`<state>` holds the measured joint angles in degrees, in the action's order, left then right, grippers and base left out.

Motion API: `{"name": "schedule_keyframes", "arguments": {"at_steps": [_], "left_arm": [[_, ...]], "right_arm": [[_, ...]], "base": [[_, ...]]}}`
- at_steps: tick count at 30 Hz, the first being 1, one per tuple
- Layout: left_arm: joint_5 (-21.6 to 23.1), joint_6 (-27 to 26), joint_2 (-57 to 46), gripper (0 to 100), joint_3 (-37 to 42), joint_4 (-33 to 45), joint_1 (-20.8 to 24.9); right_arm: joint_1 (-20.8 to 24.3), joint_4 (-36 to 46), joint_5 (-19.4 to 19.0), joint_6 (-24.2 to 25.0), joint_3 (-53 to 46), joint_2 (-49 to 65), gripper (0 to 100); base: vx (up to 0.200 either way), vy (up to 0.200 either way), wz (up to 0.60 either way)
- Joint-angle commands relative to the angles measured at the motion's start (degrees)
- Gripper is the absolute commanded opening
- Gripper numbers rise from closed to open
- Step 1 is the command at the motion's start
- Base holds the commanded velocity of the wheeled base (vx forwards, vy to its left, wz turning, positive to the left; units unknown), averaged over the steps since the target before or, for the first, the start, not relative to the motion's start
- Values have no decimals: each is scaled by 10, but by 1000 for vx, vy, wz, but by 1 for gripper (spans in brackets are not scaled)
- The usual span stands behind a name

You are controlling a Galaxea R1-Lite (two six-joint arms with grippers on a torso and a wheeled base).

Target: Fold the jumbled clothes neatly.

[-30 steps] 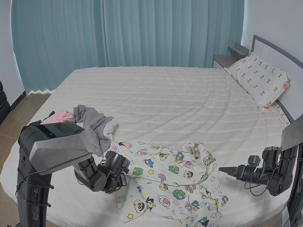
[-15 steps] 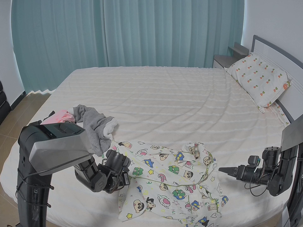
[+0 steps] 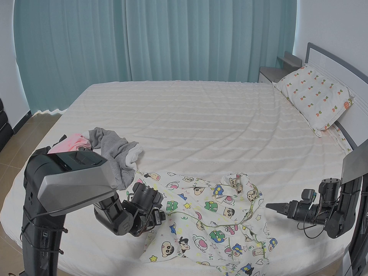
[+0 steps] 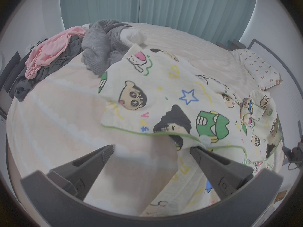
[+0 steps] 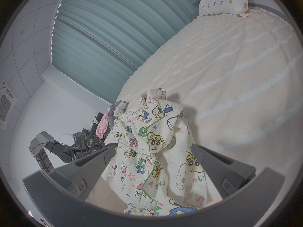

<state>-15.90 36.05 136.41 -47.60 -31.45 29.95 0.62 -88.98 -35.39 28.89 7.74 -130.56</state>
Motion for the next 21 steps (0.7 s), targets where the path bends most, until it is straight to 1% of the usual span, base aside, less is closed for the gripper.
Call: {"name": "schedule_keyframes", "arguments": {"at_steps": [1,2,6,12,15,18,20,21], "left_arm": [[-1,3,-53,100,53,1,-7],[-1,3,-54,100,54,1,-7],[1,33,-70,100,54,-4,-6],[3,36,-51,100,21,-4,-5],[3,36,-23,100,-13,-3,-2],[2,35,3,100,-40,0,9],[2,35,7,100,-43,0,11],[2,35,12,100,-47,1,20]], "right_arm": [[0,-7,0,-1,0,0,100],[0,-7,0,-1,0,0,100],[1,-7,0,-1,0,0,100],[1,-7,0,-1,0,0,100],[1,-7,0,-1,0,0,100],[1,-7,0,-1,0,0,100],[0,-7,0,-1,1,-1,100],[0,-7,0,-1,1,-1,100]], "base": [[0,0,0],[0,0,0],[0,0,0],[0,0,0],[0,0,0],[0,0,0],[0,0,0],[0,0,0]]}}
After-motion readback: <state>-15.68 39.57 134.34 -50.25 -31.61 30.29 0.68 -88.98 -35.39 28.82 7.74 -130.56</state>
